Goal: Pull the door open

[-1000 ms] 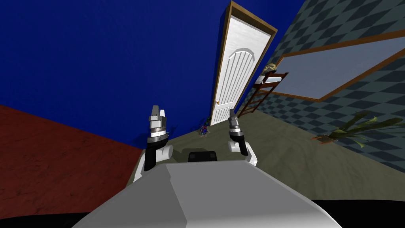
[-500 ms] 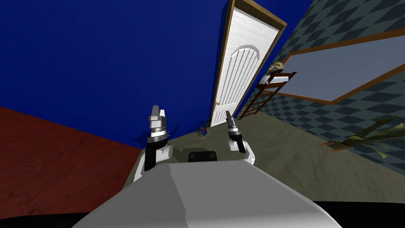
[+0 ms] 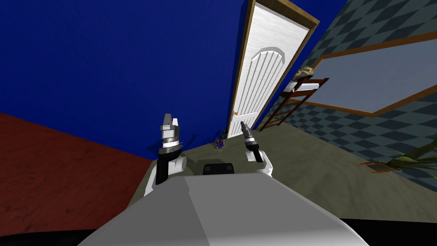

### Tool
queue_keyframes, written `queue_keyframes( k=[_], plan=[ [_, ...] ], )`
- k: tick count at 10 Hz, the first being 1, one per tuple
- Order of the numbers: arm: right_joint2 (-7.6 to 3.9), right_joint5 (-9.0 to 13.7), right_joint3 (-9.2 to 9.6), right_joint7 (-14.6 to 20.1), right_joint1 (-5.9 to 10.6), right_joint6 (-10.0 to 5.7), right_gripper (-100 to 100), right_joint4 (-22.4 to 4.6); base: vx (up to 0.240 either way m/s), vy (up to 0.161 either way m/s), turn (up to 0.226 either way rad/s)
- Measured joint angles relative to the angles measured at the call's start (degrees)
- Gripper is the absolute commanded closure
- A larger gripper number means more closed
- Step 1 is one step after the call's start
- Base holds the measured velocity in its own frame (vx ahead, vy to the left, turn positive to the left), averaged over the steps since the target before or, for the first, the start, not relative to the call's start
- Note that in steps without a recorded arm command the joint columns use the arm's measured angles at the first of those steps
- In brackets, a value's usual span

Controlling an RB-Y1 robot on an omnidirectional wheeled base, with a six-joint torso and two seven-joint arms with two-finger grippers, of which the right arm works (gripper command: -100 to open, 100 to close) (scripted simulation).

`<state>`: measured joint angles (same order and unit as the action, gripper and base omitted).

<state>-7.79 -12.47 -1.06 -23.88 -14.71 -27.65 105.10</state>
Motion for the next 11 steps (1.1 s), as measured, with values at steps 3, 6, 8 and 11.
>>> queue_keyframes(
  k=[3,6,8,11],
  plan=[
    [-0.89,-2.0,-0.77,-2.8,1.48,0.21,-100,-4.1,0.105,-0.081,0.078],
    [-1.44,-4.6,-1.18,-6.1,3.09,1.07,-100,-8.0,0.102,-0.106,0.063],
    [-1.99,-5.7,-1.60,-7.6,3.82,1.23,-100,-10.1,0.070,-0.083,0.065],
    [-2.24,-7.6,-1.96,-10.1,5.10,1.55,-100,-13.4,0.091,-0.076,0.060]
  ],
)
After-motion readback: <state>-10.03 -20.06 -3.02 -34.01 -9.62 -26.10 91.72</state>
